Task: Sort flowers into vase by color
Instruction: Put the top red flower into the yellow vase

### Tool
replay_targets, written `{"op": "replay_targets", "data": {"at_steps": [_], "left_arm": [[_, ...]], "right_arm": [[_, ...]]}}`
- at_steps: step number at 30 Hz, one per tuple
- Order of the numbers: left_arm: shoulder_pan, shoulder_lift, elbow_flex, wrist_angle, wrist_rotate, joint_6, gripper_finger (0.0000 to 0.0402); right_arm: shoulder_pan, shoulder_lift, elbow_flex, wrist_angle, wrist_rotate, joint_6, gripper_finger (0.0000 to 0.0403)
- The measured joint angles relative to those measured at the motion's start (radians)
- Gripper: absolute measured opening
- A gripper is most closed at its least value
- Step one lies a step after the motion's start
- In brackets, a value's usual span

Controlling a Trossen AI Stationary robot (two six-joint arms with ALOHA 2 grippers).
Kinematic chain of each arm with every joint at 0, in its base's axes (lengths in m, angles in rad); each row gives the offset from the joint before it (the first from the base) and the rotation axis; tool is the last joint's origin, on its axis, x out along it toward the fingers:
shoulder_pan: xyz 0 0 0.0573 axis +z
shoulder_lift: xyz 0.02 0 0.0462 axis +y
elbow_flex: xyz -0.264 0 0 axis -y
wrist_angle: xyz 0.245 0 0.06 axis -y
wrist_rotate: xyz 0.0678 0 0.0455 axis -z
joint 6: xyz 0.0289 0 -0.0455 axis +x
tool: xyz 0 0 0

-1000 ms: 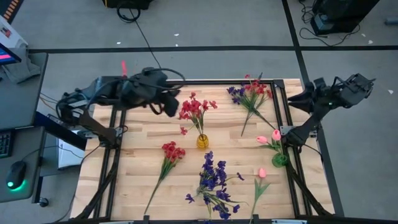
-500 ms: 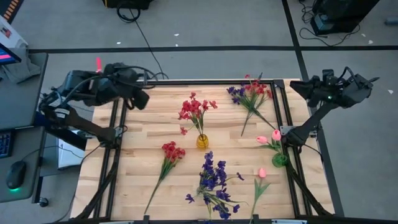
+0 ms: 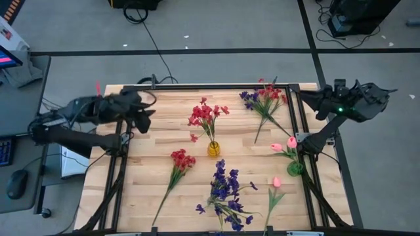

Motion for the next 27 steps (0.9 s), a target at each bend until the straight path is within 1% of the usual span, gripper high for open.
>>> {"op": "replay_targets", "data": {"at_steps": [2, 6, 9, 13, 16, 20, 21, 23, 27], "left_arm": [[0.000, -0.077, -0.123, 0.088, 0.002, -0.038, 0.0168], [0.000, -0.206, -0.319, 0.228, 0.029, -0.125, 0.0168], [0.000, -0.264, -0.441, 0.347, 0.131, -0.151, 0.0168], [0.000, -0.283, -0.579, 0.514, 0.251, -0.204, 0.0168], [0.000, -0.279, -0.668, 0.667, 0.296, -0.263, 0.0168], [0.000, -0.257, -0.772, 0.855, 0.320, -0.324, 0.0168], [0.000, -0.251, -0.790, 0.901, 0.327, -0.335, 0.0168], [0.000, -0.244, -0.819, 0.965, 0.339, -0.359, 0.0168], [0.000, -0.232, -0.842, 0.997, 0.373, -0.364, 0.0168]], "right_arm": [[0.000, 0.009, 0.000, 0.023, -0.002, -0.001, 0.0149], [0.000, 0.018, 0.000, 0.041, 0.001, 0.000, 0.0149], [0.000, 0.033, 0.000, 0.050, 0.002, 0.000, 0.0149], [-0.003, 0.053, 0.000, 0.090, 0.009, 0.000, 0.0149], [-0.020, 0.073, 0.000, 0.128, 0.008, 0.010, 0.0149], [-0.070, 0.102, 0.001, 0.173, -0.002, 0.025, 0.0149], [-0.086, 0.112, 0.001, 0.178, -0.023, 0.025, 0.0149], [-0.122, 0.134, 0.001, 0.188, -0.112, 0.026, 0.0149], [-0.215, 0.192, 0.001, 0.205, -0.358, 0.046, 0.0149]]}}
